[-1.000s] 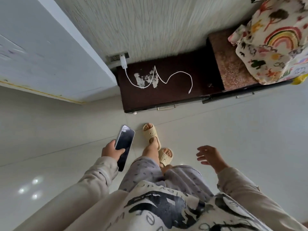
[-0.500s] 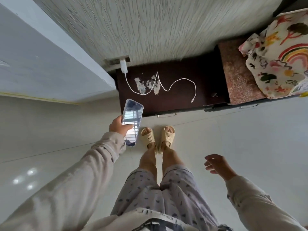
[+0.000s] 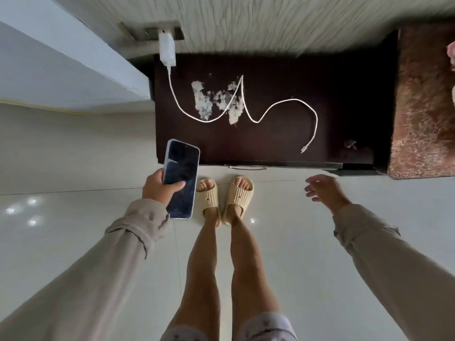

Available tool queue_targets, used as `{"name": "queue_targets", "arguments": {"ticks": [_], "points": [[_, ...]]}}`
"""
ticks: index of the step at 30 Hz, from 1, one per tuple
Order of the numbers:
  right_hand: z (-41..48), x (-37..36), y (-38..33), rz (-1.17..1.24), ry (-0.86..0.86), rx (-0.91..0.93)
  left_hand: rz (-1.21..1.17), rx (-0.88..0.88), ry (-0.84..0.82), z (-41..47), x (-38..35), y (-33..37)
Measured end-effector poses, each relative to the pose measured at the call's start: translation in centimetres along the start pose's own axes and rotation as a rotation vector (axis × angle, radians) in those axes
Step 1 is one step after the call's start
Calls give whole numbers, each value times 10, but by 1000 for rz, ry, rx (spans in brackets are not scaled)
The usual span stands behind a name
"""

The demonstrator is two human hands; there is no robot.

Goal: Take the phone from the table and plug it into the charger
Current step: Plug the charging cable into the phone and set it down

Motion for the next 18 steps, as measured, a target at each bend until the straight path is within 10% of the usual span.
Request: {"name": "queue_targets", "arguments": {"ticks": [11, 18], "points": [[113, -10, -77, -1114, 474, 423, -152, 51, -31, 61, -70, -20], [111, -17, -81, -1244, 501, 613, -182, 72, -39, 65, -78, -24]]}}
Point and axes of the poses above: each hand's wrist, its own z-axis towards the middle knuckle, its own x-axis out of the back of the hand, y = z × x, the point moved 7 cm from there along z, towards the middle knuckle, and after that the axes turned 5 degrees about -y, right-handed, at the moved point
